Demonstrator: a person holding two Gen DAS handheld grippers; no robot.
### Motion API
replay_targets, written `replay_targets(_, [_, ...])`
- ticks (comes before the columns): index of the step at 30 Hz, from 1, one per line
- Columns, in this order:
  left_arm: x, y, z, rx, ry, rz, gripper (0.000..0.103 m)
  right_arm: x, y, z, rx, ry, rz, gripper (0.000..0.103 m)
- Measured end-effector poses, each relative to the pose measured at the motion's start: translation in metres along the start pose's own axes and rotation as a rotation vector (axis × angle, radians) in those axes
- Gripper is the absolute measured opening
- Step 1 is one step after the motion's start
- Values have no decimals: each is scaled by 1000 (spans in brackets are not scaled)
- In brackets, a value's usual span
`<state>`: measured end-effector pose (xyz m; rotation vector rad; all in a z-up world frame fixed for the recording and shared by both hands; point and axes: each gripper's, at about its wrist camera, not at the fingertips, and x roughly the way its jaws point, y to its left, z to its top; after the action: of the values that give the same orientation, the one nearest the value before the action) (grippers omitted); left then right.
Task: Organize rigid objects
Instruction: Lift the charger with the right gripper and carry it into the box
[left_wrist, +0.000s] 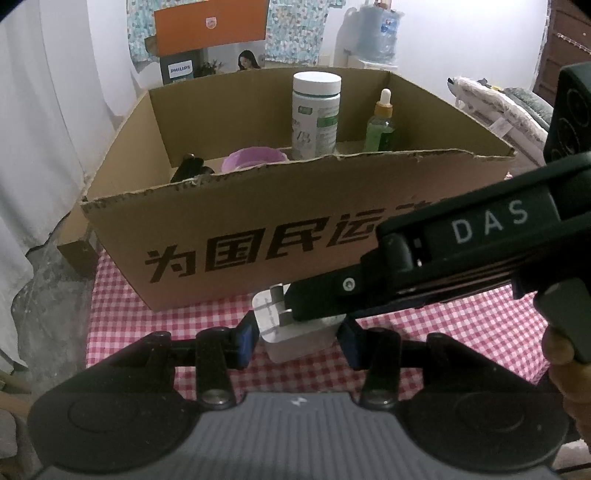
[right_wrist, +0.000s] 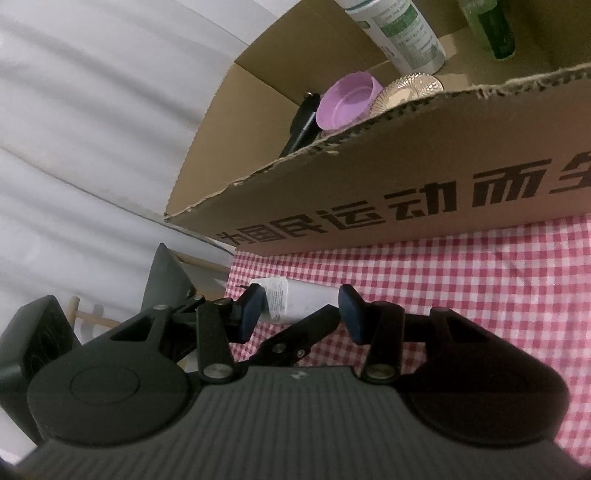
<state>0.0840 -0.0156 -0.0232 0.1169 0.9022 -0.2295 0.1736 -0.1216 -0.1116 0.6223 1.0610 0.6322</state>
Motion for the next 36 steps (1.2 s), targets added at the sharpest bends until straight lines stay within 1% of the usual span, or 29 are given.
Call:
replay_targets(6, [-17,-6,-1,3,-32,8,47,-9,10,-4,-24,-18,7,45])
replay_targets(12, [-50,-14,6,30,-108,31,47,-33,33,-6,-91,-66,33,45])
replay_targets(17, [-75,-24,27,71,-185,38,47,-59,55,0,-151,-133,55,46])
replay_targets(21, [-82,-34,52,108,-234,14,47,-85,64,15,-197,-188,47,46])
replay_targets(25, [-71,-45,80,132,-255,-35,47,-106,64,33,-227,-233,7,46])
replay_targets(28, [-53,-55,97,139,-242,-76,47,-118,51,51,-213,-247,-26,46])
replay_targets(32, [-24,-67,111,147,-207,-119,47,-125,27,64,-177,-249,-64,46])
replay_targets(36, [5,-71,117,138,-157,-151,47,-123,2,73,-139,-235,-99,46])
